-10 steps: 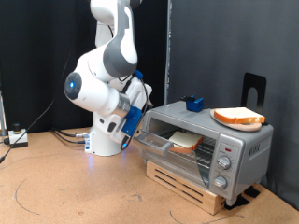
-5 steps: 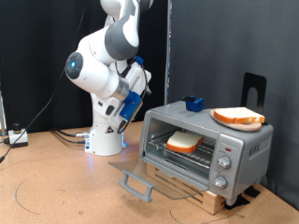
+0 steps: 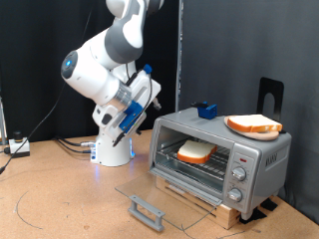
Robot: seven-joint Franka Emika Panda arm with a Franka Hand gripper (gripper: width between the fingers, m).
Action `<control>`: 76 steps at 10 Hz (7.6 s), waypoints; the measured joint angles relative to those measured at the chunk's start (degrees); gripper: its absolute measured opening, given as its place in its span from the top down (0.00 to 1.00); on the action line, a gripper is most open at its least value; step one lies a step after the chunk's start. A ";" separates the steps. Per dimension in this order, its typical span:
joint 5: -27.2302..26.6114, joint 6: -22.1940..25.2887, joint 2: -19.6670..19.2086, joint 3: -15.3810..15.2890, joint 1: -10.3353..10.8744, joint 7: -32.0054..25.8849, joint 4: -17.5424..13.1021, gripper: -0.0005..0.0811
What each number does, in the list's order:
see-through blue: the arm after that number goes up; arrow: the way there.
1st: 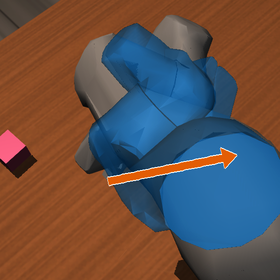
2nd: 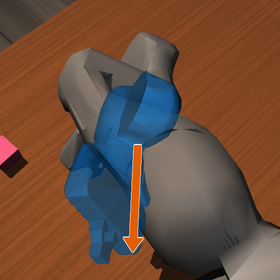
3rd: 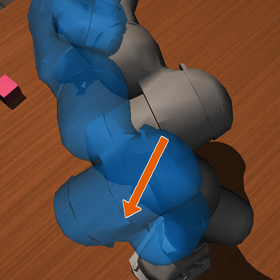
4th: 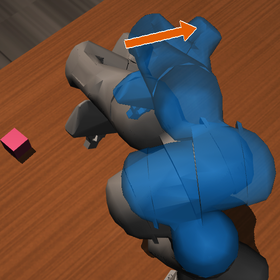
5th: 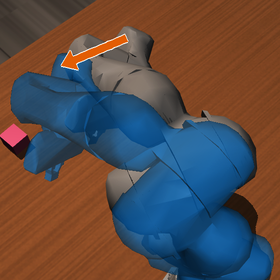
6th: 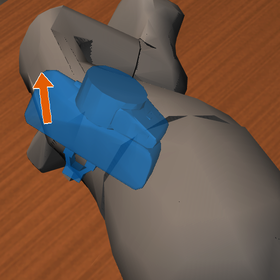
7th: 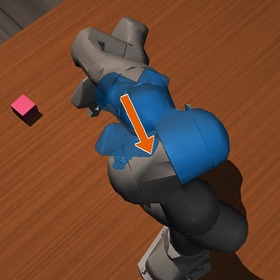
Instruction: Make a piece of toast with the oven
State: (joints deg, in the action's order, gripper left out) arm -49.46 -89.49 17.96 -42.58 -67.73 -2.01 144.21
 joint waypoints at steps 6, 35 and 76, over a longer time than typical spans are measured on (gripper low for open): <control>13.45 -7.42 -14.92 0.64 -4.71 3.04 -3.52 0.01; 26.16 -8.25 -43.58 0.73 -4.64 -0.32 -9.29 0.01; 7.31 18.87 -11.11 -1.27 -11.63 -23.60 -5.56 0.01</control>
State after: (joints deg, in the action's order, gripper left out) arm -42.15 -70.62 6.85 -43.85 -79.36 -25.61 138.65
